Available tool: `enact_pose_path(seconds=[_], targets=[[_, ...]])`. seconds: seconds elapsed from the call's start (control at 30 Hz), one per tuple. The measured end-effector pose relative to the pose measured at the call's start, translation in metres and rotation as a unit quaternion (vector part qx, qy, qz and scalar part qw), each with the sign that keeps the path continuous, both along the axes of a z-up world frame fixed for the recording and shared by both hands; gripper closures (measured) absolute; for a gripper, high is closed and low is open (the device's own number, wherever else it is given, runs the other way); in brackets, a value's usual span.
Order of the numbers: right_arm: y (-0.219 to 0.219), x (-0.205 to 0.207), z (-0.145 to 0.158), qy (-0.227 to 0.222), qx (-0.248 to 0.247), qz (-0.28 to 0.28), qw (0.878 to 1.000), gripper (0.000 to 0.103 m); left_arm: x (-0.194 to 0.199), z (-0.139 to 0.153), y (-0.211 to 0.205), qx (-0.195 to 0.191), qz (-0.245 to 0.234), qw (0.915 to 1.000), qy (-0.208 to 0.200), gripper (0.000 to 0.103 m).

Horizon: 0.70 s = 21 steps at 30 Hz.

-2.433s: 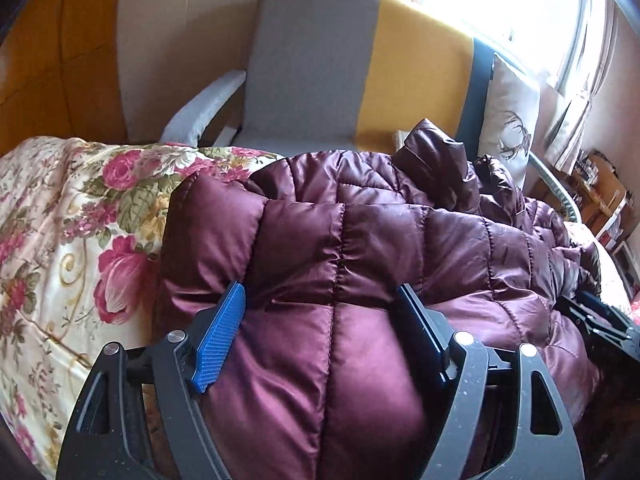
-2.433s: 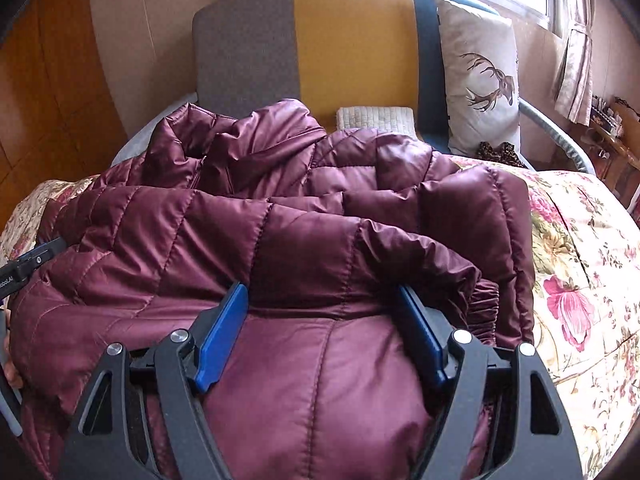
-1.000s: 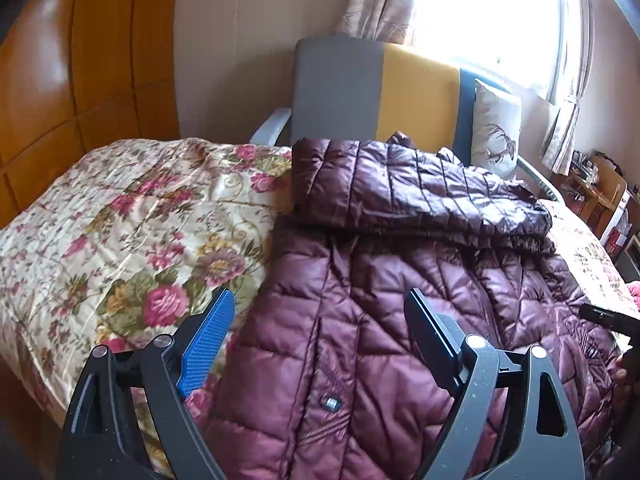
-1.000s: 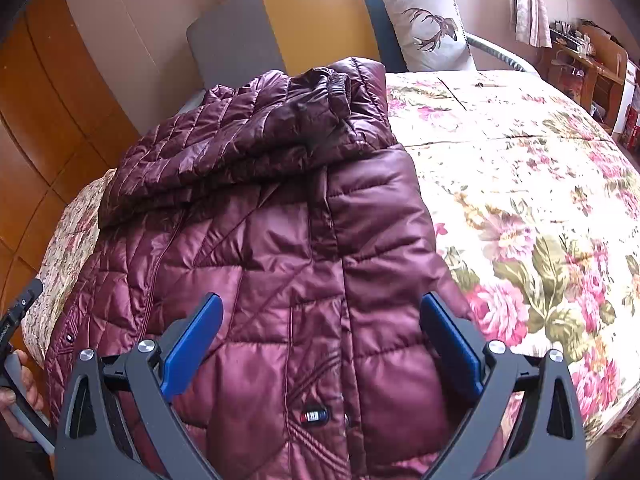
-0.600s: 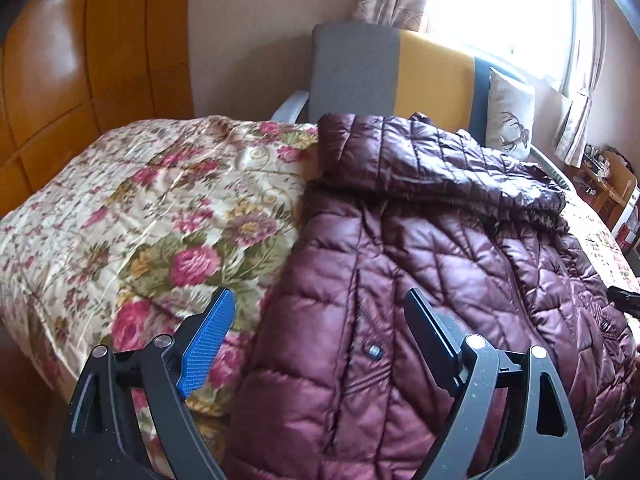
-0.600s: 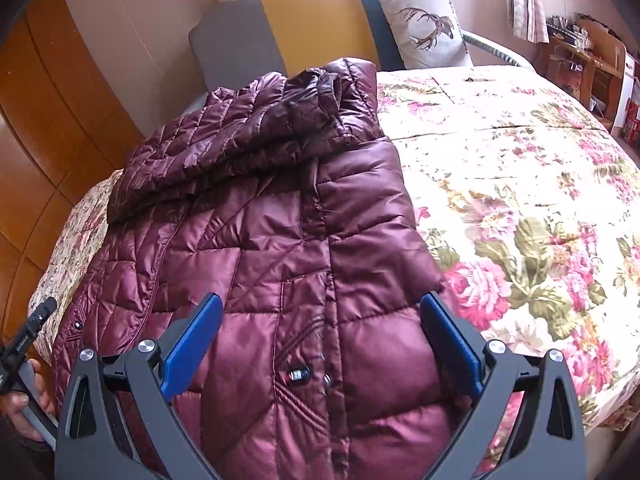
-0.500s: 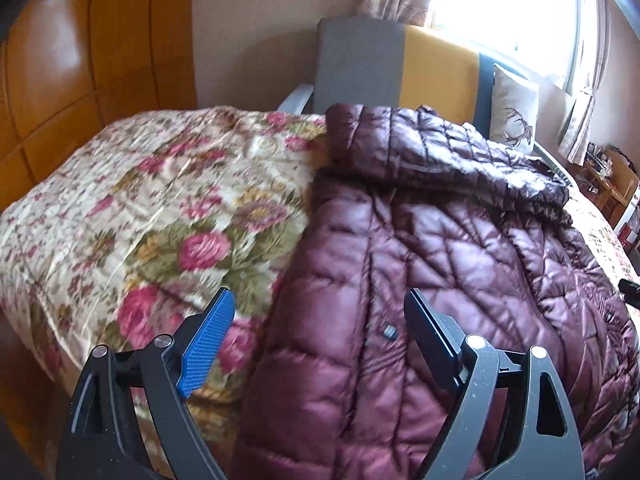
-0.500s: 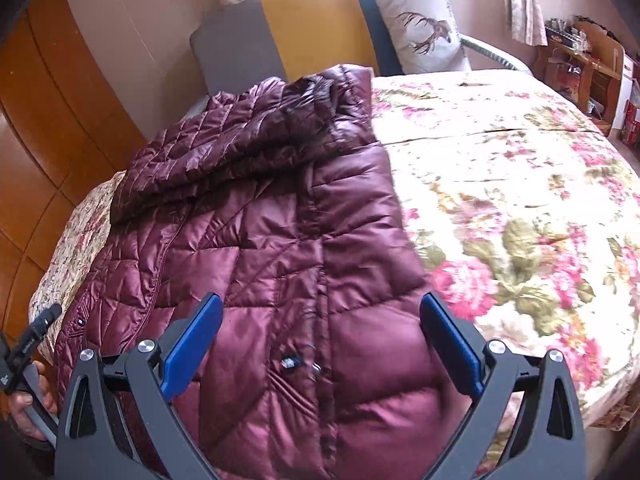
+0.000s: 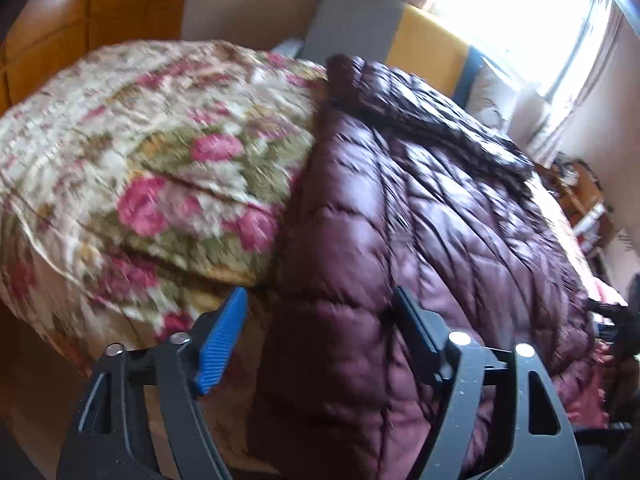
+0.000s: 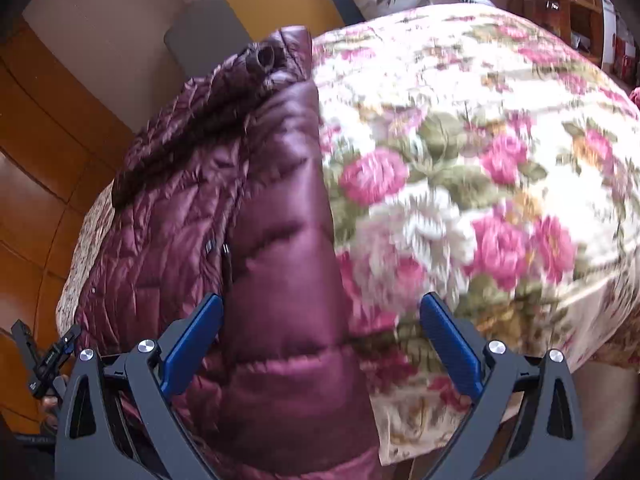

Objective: Fold large clothes

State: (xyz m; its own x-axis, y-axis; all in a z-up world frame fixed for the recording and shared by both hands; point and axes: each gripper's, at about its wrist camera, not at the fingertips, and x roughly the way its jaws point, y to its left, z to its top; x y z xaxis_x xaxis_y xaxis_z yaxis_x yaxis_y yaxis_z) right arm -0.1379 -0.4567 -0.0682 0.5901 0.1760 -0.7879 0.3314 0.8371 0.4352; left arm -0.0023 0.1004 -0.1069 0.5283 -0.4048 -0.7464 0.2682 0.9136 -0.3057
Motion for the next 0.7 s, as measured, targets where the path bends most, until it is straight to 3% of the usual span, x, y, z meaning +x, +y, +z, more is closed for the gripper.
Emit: enact_pose_path(seconds=[0.1,0.27,0.3,0.33,0.37,0.4,0.43,0.5,0.6,0.7], targets=[[0.0,-0.013,-0.01,0.002,0.034,0.009,0.999,0.004,-0.01,-0.007,-0.001,-0.012,-0.019,0.9997,0.012,0.033],[0.013,-0.017,-0.025,0.023,0.081,0.055,0.995,0.007,-0.013,-0.003,-0.003,-0.026,-0.035,0.9988,0.021,0.054],[0.017,-0.016,-0.026,0.024,0.082,0.066,0.994,0.013,-0.014,-0.001,-0.004,-0.027,-0.04,0.9986,0.02,0.061],[0.022,-0.016,-0.027,0.024,0.081,0.076,0.993,0.029,-0.015,0.001,-0.003,-0.033,-0.046,0.9982,0.02,0.064],[0.026,-0.016,-0.026,0.028,0.075,0.083,0.993,0.033,-0.015,0.003,-0.002,-0.038,-0.048,0.9979,0.021,0.069],[0.03,-0.016,-0.024,0.025,0.073,0.091,0.993,0.047,-0.015,0.007,0.001,-0.046,-0.05,0.9975,0.02,0.075],[0.033,-0.018,-0.018,0.019,0.074,0.099,0.992,0.065,-0.015,0.011,0.004,-0.062,-0.052,0.9965,0.02,0.079],[0.036,-0.023,0.007,-0.005,0.059,0.114,0.992,0.079,-0.016,0.029,0.009,-0.102,-0.06,0.9929,0.008,0.08],[0.034,-0.04,0.049,-0.049,0.025,0.128,0.99,0.085,-0.022,0.05,0.011,-0.114,-0.073,0.9907,-0.014,0.081],[0.024,-0.053,0.045,-0.036,0.021,0.121,0.992,0.085,-0.03,0.034,0.007,-0.101,-0.09,0.9908,0.006,0.081]])
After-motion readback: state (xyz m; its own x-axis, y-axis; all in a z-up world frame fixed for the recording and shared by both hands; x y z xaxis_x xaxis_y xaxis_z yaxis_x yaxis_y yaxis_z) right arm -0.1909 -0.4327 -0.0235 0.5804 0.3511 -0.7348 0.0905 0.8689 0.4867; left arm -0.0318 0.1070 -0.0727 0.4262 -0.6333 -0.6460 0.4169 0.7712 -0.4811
